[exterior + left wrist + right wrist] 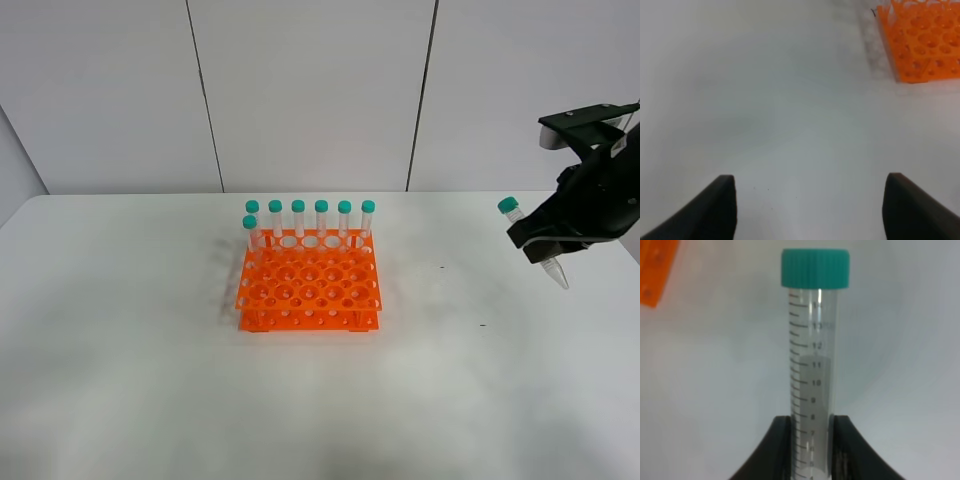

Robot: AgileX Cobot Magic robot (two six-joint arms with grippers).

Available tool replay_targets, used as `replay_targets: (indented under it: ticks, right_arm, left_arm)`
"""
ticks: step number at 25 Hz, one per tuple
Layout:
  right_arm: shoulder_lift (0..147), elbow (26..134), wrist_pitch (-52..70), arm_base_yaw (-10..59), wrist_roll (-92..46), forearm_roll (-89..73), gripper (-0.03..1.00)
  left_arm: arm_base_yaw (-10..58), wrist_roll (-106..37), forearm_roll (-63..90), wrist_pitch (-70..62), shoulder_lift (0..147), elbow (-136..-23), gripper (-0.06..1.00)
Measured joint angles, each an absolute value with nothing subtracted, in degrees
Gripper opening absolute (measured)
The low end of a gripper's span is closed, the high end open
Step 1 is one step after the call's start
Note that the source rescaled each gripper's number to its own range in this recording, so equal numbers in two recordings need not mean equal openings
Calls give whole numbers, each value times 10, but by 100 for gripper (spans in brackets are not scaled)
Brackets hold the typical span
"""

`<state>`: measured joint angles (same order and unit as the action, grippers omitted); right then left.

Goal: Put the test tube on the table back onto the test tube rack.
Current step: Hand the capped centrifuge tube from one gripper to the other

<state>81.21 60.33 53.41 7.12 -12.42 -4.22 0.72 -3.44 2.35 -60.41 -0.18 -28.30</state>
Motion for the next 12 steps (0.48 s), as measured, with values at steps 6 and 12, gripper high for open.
replay_targets:
  ticks: [6, 12]
  right_arm:
    - [786, 561, 459, 71, -266, -141, 3]
    - [786, 561, 422, 105, -484, -326, 3]
  left_arm:
    - [7, -34, 24, -604, -2, -283, 100]
    - [7, -34, 24, -604, -2, -283, 100]
